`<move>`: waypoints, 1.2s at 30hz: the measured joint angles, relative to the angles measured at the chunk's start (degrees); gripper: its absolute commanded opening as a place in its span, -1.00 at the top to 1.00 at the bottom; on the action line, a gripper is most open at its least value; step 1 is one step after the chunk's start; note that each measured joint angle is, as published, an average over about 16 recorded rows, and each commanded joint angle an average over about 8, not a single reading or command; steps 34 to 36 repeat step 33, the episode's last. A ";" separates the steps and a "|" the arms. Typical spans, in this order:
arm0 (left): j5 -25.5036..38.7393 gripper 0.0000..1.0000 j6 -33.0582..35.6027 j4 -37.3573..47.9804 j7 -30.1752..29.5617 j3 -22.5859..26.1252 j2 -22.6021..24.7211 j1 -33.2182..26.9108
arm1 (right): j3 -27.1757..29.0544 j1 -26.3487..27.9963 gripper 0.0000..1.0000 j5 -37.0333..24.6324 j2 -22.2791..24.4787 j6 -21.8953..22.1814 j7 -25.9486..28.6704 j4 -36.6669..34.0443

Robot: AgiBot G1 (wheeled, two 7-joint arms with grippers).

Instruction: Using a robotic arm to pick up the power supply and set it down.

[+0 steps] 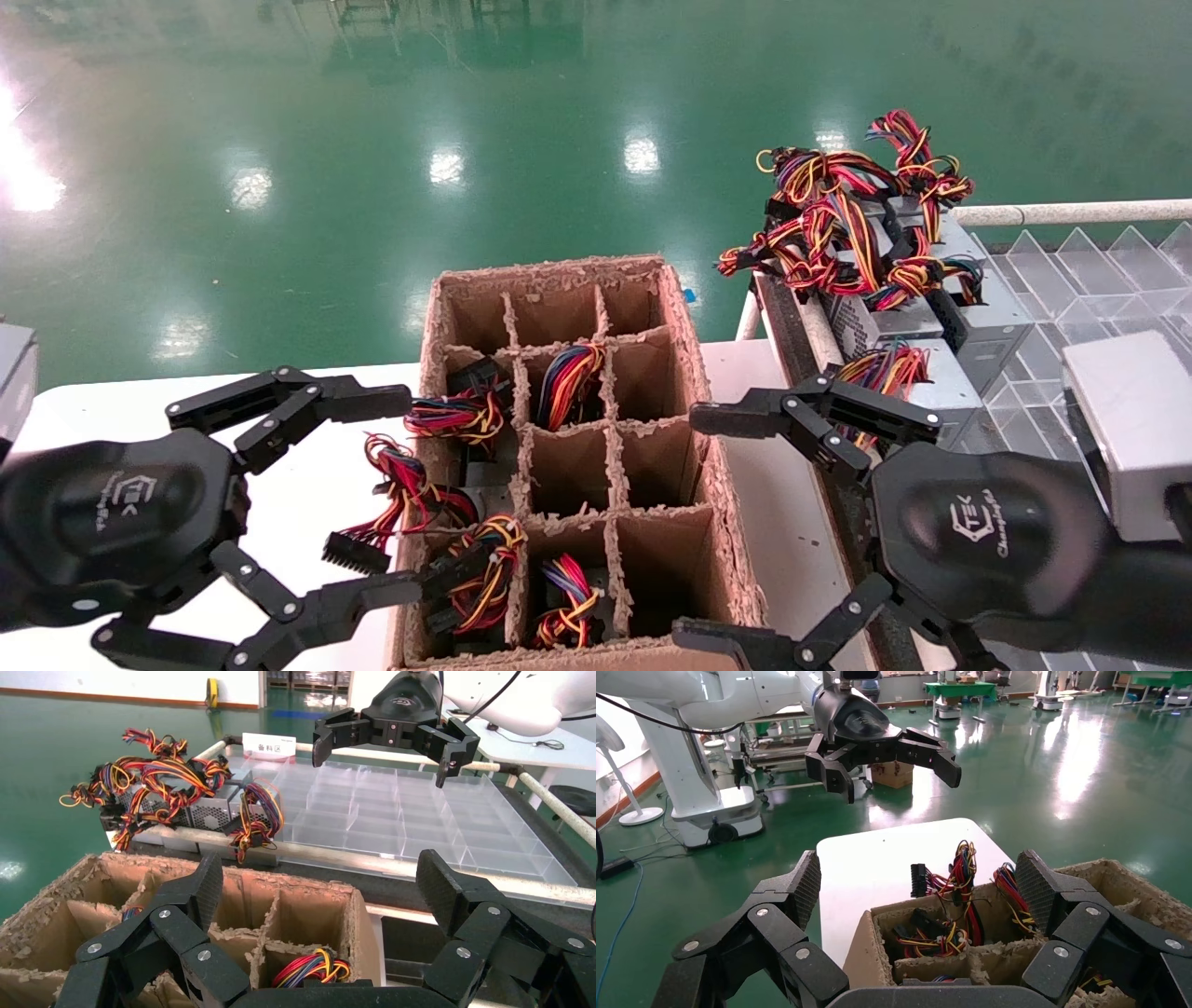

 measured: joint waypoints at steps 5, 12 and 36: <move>0.00 -1.00 0.00 0.00 0.00 0.00 0.00 0.00 | 0.00 0.00 -1.00 0.00 0.00 0.00 0.00 0.00; 0.00 -1.00 0.00 0.00 0.00 0.00 0.00 0.00 | 0.00 0.00 -1.00 0.00 0.00 0.00 0.00 0.00; 0.00 -1.00 0.00 0.00 0.00 0.00 0.00 0.00 | 0.00 0.00 -1.00 0.00 0.00 0.00 0.00 0.00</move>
